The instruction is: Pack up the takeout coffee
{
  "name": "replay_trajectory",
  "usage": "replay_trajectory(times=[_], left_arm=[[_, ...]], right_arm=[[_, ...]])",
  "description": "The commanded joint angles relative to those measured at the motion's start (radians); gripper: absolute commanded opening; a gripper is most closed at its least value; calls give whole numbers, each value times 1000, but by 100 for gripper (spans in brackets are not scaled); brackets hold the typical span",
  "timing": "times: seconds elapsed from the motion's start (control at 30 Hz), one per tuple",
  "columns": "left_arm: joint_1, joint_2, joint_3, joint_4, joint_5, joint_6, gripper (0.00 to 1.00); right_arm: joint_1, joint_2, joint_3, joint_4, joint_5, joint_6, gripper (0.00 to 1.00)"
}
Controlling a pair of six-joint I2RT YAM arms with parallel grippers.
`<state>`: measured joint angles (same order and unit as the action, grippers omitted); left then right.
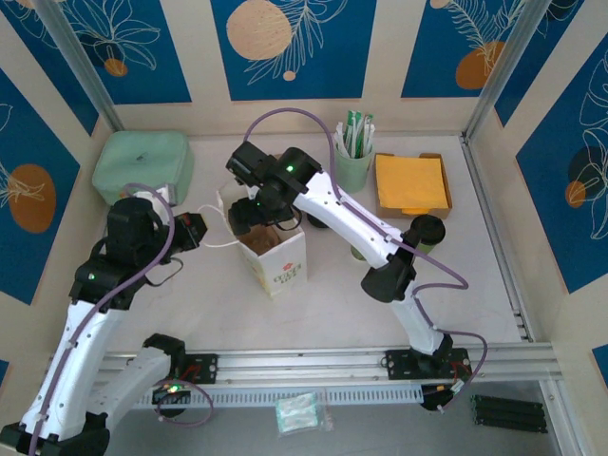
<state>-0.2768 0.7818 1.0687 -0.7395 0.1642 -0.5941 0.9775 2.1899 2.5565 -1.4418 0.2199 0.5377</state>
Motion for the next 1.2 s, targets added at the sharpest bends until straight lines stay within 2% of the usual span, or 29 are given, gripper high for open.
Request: replay_trajectory(times=[0.0,0.7,1.07,1.17], left_arm=[[8,4,24,16,-19,13,0],[8,51,77,6,-35,47,4],[8,40,110,-21,-17,57,21],[8,37,124,-30,-5,59,28]], right_arm=[[9,-50,39,-42,-11,-20,79],[46,-136,-17,-55,-10,-53,79],[61,-163,-35,-60,-4,-50,79],[64,-172,-34,-60,1,-49,79]])
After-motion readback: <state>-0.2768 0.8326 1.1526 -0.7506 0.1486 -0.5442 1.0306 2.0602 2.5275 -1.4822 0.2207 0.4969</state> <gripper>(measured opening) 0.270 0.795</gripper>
